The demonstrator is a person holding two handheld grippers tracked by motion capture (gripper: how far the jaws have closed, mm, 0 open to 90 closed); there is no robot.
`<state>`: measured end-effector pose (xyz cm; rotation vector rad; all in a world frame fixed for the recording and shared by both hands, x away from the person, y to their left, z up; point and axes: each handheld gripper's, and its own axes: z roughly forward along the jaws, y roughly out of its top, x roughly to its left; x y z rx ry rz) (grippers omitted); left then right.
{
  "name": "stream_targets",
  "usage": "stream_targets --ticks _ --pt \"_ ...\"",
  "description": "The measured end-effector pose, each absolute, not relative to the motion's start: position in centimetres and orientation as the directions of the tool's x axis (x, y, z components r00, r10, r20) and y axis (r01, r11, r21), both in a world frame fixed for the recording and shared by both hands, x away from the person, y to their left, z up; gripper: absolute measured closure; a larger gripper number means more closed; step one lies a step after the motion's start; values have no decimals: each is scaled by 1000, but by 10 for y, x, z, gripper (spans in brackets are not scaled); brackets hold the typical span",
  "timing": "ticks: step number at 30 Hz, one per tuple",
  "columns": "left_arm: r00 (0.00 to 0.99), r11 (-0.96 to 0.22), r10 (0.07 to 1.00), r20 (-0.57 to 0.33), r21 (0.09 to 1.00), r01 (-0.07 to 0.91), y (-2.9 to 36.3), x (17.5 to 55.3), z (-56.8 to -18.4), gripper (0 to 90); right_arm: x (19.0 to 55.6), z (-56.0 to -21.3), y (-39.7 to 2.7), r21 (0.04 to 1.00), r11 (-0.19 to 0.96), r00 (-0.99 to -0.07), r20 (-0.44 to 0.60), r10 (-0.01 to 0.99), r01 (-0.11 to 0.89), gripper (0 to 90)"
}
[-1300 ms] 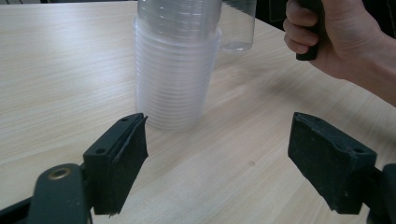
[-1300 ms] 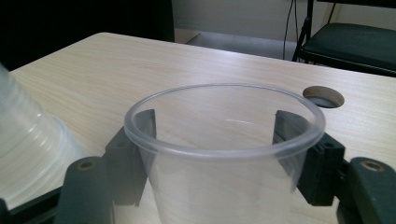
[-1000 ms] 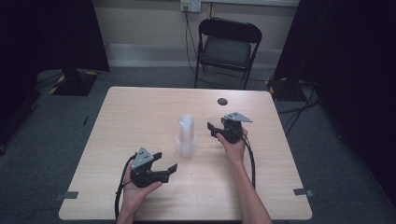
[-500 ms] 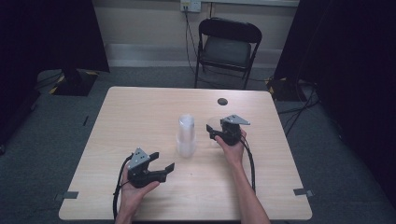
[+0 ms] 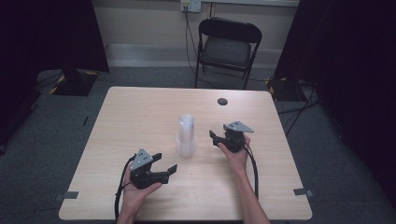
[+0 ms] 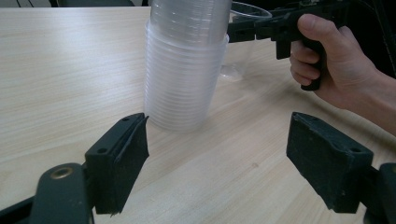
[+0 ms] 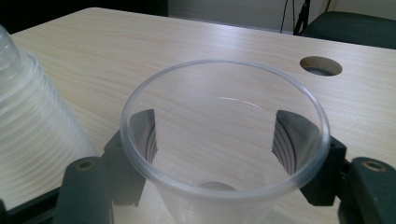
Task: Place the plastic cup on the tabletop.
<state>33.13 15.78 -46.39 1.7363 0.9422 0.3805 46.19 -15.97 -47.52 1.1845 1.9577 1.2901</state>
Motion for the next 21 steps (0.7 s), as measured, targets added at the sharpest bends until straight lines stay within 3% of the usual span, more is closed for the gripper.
stream_targets --ticks 16,21 --pt "628 -115 758 -176 912 394 158 332 -464 253 462 -480 -160 893 171 -482 57 874 417 287" --pt "633 -108 752 -184 913 394 159 332 -464 252 462 -484 -161 890 148 -478 87 874 432 241"
